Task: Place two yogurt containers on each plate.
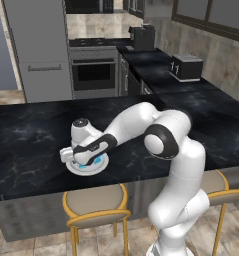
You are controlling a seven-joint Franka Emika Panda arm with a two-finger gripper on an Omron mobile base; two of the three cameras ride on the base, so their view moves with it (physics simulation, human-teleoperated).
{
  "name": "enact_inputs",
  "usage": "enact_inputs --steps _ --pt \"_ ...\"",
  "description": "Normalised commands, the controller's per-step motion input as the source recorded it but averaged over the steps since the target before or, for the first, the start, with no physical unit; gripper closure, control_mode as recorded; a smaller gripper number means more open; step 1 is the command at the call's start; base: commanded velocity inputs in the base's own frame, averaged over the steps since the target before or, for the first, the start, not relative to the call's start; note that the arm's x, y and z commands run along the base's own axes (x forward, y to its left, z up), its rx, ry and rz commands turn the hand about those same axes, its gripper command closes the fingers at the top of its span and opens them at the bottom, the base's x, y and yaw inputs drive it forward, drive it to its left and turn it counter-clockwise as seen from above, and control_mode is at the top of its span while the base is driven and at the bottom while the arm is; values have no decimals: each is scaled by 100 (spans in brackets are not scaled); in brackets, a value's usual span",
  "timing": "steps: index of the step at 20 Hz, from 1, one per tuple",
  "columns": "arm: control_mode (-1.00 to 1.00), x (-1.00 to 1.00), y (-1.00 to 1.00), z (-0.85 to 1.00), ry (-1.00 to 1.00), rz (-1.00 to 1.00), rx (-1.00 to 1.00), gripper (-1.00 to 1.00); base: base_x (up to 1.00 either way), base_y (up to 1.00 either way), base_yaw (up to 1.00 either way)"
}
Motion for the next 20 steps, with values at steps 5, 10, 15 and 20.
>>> enact_inputs --steps 5,10,15,20 --pt "-100 0 2 -14 1 0 0 -100 0 0 0" --pt "-100 0 0 -7 2 0 0 -100 0 0 0" --pt "-100 0 0 -1 0 0 0 -100 0 0 0" --pt "-100 0 0 0 0 0 0 -100 0 0 0"
